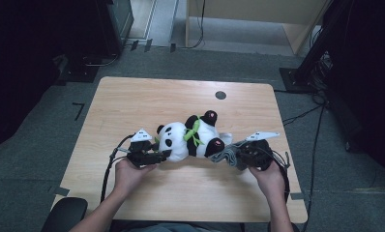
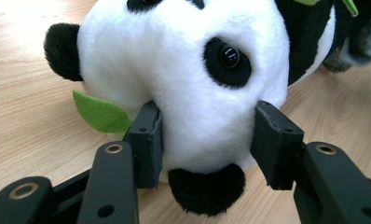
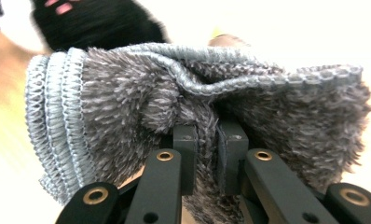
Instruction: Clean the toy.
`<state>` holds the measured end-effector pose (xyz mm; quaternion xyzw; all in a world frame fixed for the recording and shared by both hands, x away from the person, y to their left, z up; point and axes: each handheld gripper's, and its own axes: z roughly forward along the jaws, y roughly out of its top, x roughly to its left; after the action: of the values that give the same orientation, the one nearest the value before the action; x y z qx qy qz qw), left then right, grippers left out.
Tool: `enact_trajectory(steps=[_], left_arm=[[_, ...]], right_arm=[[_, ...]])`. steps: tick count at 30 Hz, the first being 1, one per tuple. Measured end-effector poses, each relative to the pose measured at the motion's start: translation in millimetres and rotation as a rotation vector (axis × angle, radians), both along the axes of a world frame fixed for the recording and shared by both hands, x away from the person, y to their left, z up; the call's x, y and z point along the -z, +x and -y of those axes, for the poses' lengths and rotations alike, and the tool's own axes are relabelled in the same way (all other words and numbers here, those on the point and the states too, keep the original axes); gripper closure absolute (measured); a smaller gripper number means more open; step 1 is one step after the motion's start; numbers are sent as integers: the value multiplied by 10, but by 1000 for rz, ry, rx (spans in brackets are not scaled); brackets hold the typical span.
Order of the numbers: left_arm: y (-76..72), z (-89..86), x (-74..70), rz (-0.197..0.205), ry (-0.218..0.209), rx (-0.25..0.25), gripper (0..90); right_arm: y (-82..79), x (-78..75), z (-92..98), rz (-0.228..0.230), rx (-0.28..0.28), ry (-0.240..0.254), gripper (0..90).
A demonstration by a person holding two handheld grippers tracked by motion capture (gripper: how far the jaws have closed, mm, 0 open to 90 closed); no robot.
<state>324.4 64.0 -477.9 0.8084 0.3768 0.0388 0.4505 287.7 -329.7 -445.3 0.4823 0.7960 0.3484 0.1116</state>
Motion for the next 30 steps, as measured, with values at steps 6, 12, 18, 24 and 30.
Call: enact_trajectory(steps=[6, 12, 18, 24, 30], left_arm=[[2, -3, -14, 4, 9, -1, 499], [11, -28, -24, 11, 15, -7, 501], [12, -24, -20, 16, 12, -8, 498], [16, -26, -19, 18, 11, -7, 497], [22, -27, -10, 29, 11, -6, 489]], right_arm=[[79, -48, 158, 46, 65, 27, 820], [212, -146, 253, 96, 128, 67, 820], [428, -73, 315, 72, 169, 52, 820], [632, 39, 435, 33, 215, 11, 818], [798, 165, 579, -2, 266, -17, 818]])
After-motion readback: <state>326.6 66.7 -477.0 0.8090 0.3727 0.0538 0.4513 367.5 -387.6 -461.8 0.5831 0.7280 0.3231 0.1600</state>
